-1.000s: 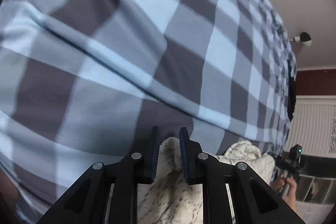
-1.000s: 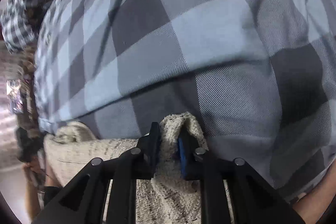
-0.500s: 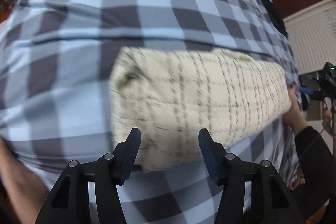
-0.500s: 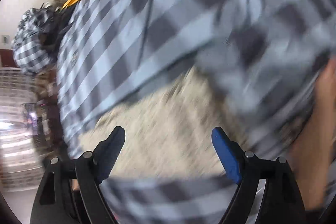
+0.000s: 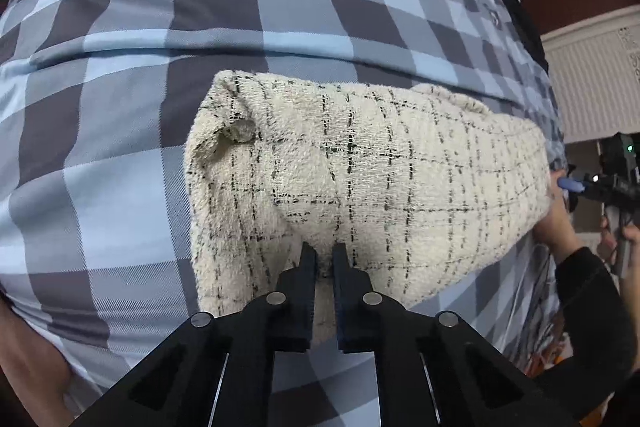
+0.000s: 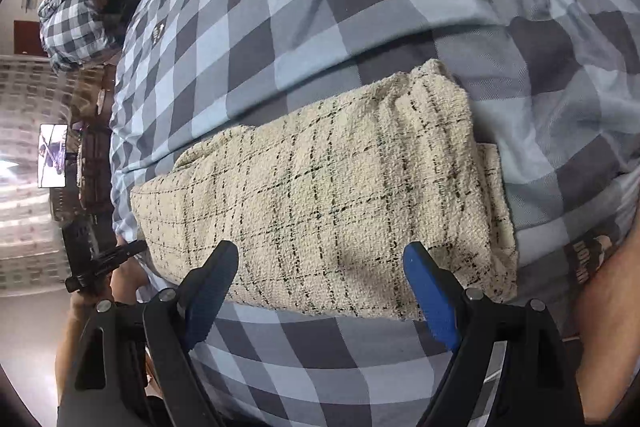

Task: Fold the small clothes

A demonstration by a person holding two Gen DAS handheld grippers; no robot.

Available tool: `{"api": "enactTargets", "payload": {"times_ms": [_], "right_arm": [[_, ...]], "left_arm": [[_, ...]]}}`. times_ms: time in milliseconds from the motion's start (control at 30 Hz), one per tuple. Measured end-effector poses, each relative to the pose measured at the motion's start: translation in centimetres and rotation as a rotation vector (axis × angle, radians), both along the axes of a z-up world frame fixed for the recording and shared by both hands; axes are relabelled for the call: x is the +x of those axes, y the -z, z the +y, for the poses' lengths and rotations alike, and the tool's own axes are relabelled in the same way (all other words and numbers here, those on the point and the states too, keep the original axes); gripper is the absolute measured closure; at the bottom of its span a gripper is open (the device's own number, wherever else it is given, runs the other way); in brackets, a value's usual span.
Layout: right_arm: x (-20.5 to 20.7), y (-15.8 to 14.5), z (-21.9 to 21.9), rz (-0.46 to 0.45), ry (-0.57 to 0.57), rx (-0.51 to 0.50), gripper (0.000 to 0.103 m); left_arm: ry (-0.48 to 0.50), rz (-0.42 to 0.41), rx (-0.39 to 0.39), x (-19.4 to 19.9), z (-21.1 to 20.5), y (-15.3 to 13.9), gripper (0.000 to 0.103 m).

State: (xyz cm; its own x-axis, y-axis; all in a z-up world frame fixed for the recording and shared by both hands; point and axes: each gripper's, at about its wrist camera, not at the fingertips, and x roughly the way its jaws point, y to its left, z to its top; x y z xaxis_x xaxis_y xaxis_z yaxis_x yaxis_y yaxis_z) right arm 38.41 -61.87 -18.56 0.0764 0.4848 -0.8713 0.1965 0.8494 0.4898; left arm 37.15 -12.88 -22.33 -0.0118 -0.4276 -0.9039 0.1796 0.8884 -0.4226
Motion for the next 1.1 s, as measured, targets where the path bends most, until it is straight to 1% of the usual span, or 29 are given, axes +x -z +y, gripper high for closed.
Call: {"api": "enactTargets", "payload": {"times_ms": [100,167,200,267,300,367,433,467,500,533,567,633,667,700,733,800,833,867,900,1000,1067,1100], "right_arm": [[0.1,0.5,2.4,-0.004,-0.075,0.000,0.021],[-0.2,0.7,4.3,-0.005,-0.150,-0.033,0.021],[-0.5,0.9,5.1,-0.006,-0.189,-0.054,0.021],[-0.8,1.5,6.5,0.000,-0.247,-0.091,0.021],[-0.9,1.8,6.9,0.003,-0.266,-0.108,0.021],[-1.0,2.3,7.1,0.005,-0.282,-0.142,0.021],[-1.1,2.0,6.9,-0.006,-0.281,-0.150,0.021],[-1.1,1.6,7.0,-0.020,-0.276,-0.153,0.021],[-1.2,1.2,7.1,-0.041,-0.272,-0.159,0.021],[-1.3,0.2,7.4,-0.085,-0.275,-0.173,0.021],[-1.3,-0.5,7.8,-0.124,-0.282,-0.185,0.021],[-1.5,-1.9,9.7,-0.215,-0.311,-0.205,0.021],[-1.6,-2.3,10.7,-0.247,-0.326,-0.213,0.021],[-1.7,-2.6,11.8,-0.277,-0.343,-0.220,0.021],[-1.7,-2.7,13.4,-0.316,-0.378,-0.239,0.021],[-1.7,-2.3,15.8,-0.357,-0.441,-0.281,0.021],[-1.6,-1.7,17.1,-0.363,-0.487,-0.305,0.021],[-1.6,-0.9,18.2,-0.361,-0.531,-0.321,0.021],[-1.6,-0.2,18.7,-0.353,-0.555,-0.324,0.021],[-1.7,2.1,19.2,-0.319,-0.603,-0.331,0.021],[-1.5,2.2,18.6,-0.314,-0.618,-0.307,0.021],[-1.5,2.3,17.9,-0.310,-0.621,-0.315,0.021]], "left_arm": [[-0.021,-0.005,-0.030,-0.9,1.1,-1.7,0.098],[-0.033,-0.001,-0.045,-2.0,1.7,-2.8,0.099],[-0.042,0.000,-0.038,-2.3,1.8,-3.1,0.100],[-0.069,-0.008,-0.018,-2.8,2.7,-3.6,0.101],[-0.082,-0.025,0.017,-2.8,3.1,-3.7,0.103],[-0.112,-0.045,0.093,-2.5,4.3,-3.3,0.103],[-0.189,-0.069,0.124,-2.1,5.8,-3.4,0.103],[-0.205,-0.089,0.129,-1.9,6.1,-3.9,0.103],[-0.216,-0.131,0.128,-1.7,5.9,-4.7,0.103],[-0.220,-0.171,0.133,-1.6,5.4,-5.6,0.103],[-0.205,-0.197,0.141,-1.5,4.6,-6.1,0.103],[-0.133,-0.243,0.139,-1.4,1.6,-6.9,0.103],[-0.094,-0.255,0.138,-1.3,0.0,-6.9,0.103],[-0.029,-0.269,0.135,-1.4,-2.3,-6.7,0.103],[0.025,-0.277,0.125,-1.6,-4.1,-6.5,0.103],[0.113,-0.264,0.093,-1.6,-7.8,-5.4,0.103],[0.144,-0.240,0.086,-1.6,-9.6,-4.3,0.103],[0.168,-0.222,0.093,-1.6,-10.4,-3.6,0.103],[0.211,-0.201,0.111,-1.7,-11.8,-2.2,0.103],[0.272,-0.196,0.174,-2.1,-13.5,0.8,0.103],[0.258,-0.172,0.149,-1.7,-13.1,2.0,0.103],[0.244,-0.161,0.125,-1.4,-12.5,2.2,0.103]]}}
